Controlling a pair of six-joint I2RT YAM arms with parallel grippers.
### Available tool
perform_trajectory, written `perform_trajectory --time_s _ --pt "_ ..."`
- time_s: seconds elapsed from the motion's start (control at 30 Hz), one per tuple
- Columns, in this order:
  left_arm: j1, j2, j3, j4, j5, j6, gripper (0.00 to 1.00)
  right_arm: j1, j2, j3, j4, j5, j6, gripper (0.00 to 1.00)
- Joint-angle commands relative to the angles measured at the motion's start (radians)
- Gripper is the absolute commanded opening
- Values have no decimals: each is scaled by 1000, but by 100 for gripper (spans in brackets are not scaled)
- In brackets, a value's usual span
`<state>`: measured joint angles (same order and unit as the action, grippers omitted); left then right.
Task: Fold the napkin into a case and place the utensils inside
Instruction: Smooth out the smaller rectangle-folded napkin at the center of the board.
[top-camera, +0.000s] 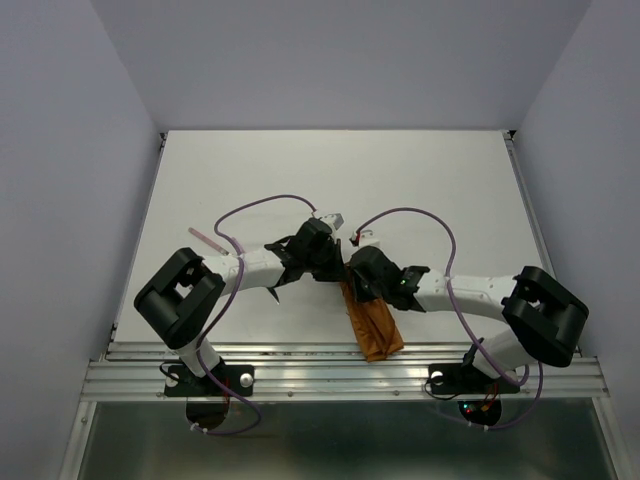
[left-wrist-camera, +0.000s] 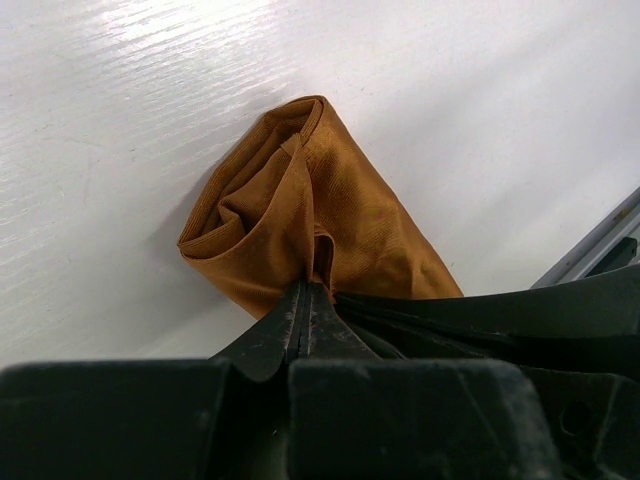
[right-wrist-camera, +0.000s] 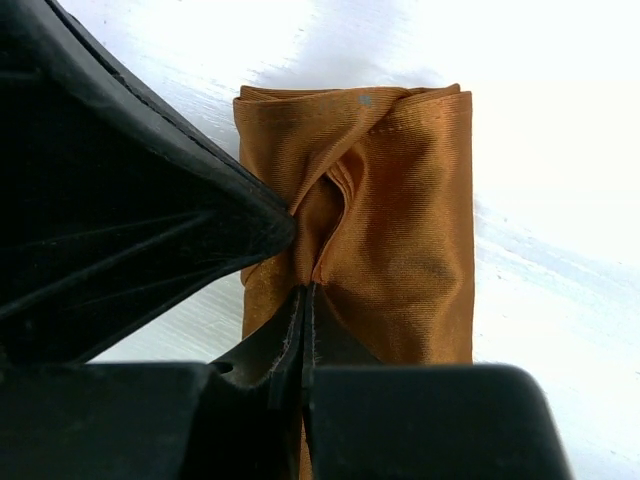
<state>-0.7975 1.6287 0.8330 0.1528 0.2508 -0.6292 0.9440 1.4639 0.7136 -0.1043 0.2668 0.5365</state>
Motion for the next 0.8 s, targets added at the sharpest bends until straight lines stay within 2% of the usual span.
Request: perform_trajectory --time_s 0.0,0.23,0.77 --pt "3 -26 38 5 21 10 0 9 24 46 43 -24 -17 1" --pt "6 -29 26 -1 27 22 0 9 0 7 80 8 2 1" --pt "6 -33 21 2 31 17 0 9 26 63 92 -6 33 1"
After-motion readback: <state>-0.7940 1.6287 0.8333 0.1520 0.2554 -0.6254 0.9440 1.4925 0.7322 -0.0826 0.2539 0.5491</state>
